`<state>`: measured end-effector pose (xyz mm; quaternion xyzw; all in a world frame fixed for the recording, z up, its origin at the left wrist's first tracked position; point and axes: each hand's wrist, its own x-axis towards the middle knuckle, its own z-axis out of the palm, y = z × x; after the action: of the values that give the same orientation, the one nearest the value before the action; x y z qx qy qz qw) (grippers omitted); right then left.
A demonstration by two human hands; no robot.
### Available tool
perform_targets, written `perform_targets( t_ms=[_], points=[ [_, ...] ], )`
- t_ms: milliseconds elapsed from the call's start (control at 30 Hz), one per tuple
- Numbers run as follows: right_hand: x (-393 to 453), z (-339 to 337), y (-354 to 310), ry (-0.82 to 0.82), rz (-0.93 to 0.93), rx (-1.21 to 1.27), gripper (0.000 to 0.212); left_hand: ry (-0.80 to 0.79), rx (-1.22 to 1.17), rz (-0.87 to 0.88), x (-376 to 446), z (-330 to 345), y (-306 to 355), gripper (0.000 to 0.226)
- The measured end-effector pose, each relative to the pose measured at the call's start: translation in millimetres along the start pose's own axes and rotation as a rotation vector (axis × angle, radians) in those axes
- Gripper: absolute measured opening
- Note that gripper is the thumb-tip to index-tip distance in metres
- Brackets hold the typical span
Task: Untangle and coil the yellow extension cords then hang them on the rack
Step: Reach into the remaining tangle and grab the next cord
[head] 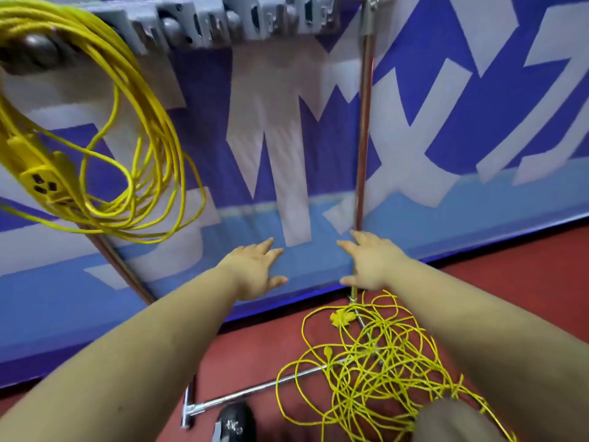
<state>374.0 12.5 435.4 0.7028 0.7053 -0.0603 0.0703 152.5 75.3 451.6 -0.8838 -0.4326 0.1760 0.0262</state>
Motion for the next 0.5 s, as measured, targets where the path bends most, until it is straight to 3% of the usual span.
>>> perform_targets(
  t_ms=[500],
  points=[
    [59.4, 205.8, 71.7, -0.340, 0.150, 0.169, 0.078, -0.264, -0.249, 0.055, 140.4, 163.2, 67.2, 0.068]
  ],
)
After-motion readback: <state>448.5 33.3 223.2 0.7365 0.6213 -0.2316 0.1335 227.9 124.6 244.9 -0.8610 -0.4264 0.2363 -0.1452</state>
